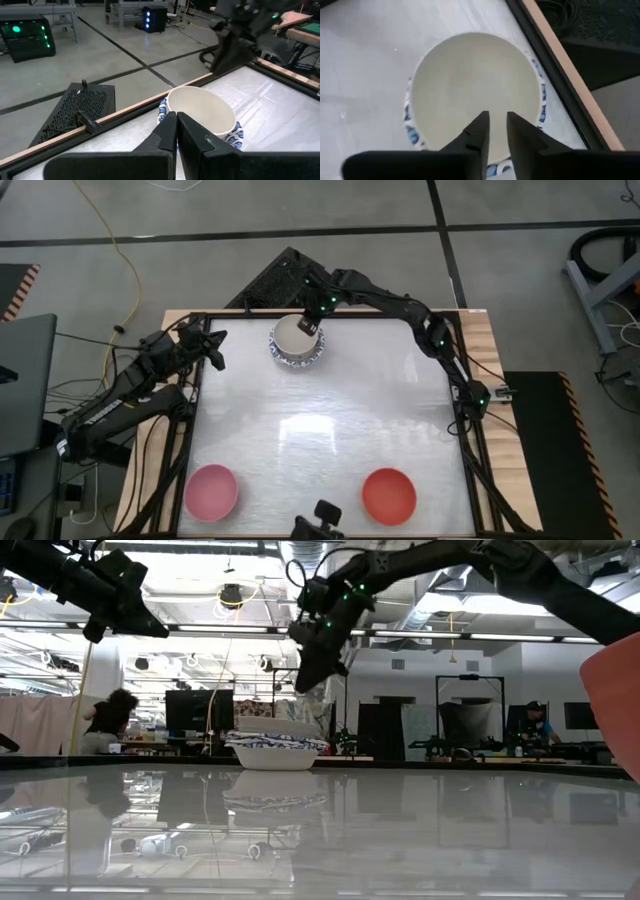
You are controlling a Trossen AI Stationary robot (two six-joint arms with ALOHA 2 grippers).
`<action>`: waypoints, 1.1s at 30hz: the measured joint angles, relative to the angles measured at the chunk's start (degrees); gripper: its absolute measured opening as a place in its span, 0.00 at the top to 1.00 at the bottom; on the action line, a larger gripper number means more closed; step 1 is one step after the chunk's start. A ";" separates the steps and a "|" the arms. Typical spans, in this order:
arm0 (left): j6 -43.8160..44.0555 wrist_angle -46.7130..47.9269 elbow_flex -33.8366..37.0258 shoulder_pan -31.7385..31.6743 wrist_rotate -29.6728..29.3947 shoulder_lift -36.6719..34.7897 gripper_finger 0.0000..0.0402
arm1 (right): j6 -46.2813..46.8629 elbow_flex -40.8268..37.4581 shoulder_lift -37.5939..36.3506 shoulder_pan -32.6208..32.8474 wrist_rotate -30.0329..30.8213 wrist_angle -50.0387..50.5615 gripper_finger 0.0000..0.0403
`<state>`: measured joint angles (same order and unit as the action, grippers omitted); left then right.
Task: Nest bowls inside each other
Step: Stack the pink bowl on top of the white bowl
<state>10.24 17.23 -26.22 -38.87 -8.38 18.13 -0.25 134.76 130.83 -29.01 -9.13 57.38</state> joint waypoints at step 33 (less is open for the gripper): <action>3.20 0.09 0.00 0.02 3.64 -0.02 1.00 | -14.74 -1.44 -8.75 17.90 0.17 32.57 0.99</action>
<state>13.44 17.33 -26.22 -38.85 -4.74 18.11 -14.99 133.32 122.08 -11.10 -8.95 89.95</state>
